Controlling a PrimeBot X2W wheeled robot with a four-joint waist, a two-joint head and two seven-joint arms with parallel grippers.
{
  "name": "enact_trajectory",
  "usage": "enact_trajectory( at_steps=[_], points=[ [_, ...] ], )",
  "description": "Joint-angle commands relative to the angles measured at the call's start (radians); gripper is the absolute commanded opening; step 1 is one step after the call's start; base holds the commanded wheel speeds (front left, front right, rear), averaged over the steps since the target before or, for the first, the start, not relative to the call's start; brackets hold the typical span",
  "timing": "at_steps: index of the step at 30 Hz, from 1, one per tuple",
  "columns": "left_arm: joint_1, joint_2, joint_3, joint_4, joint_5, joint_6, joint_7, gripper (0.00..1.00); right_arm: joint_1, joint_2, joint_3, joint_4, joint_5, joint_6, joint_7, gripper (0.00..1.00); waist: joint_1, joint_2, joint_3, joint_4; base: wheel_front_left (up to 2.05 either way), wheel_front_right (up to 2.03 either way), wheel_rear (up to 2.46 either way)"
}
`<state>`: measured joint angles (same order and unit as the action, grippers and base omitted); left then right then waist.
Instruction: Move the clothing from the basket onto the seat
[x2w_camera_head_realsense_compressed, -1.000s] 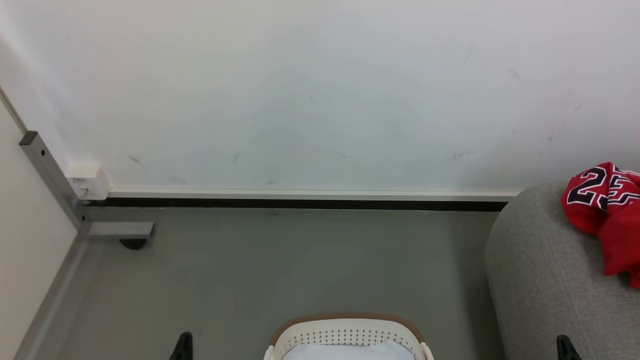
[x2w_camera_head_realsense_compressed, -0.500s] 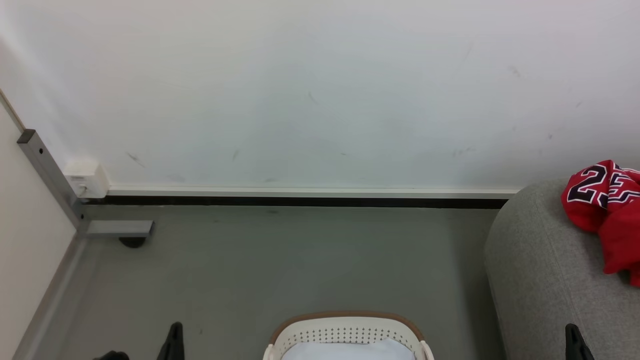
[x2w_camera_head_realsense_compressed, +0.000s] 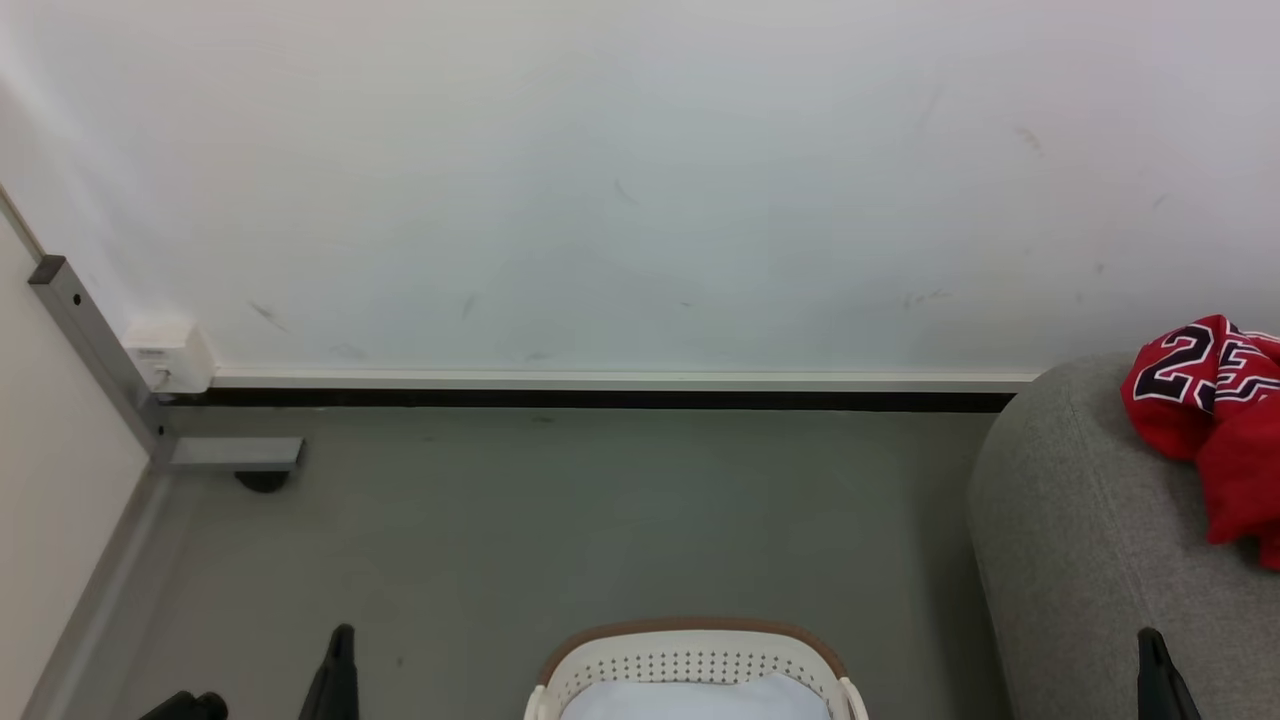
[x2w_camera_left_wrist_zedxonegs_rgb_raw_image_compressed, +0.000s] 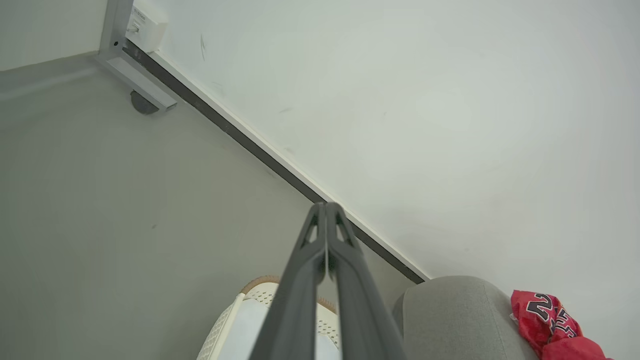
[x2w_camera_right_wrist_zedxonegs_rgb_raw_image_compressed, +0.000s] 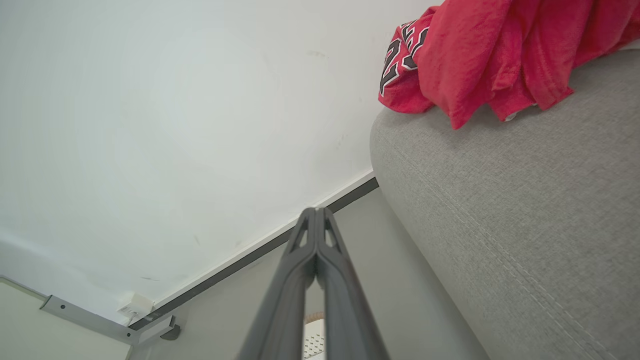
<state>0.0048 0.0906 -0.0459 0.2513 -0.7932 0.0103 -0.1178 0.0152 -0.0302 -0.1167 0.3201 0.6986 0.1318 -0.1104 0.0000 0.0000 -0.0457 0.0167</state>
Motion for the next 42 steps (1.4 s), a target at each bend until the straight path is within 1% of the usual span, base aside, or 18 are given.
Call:
enact_trajectory(
  at_steps=[1,21,42],
  points=[
    [-0.027,0.002,0.009,-0.017,-0.037,-0.003,0.008,0.0,-0.033,-0.01,-0.001,-0.019,0.036,0.0,0.007,0.0,0.0,0.0,0.001,0.0,0.0,0.0,0.0],
    [-0.053,-0.01,0.056,-0.043,-0.271,-0.02,0.075,0.0,-0.07,-0.017,0.002,-0.032,0.298,-0.001,0.07,0.0,0.0,0.0,0.01,-0.004,0.0,0.0,0.0],
    [-0.075,-0.022,0.095,-0.064,-0.47,-0.033,0.132,0.0,-0.102,-0.026,0.008,-0.043,0.529,-0.001,0.122,0.0,0.0,0.0,0.02,-0.008,0.0,0.0,0.0]
  ],
)
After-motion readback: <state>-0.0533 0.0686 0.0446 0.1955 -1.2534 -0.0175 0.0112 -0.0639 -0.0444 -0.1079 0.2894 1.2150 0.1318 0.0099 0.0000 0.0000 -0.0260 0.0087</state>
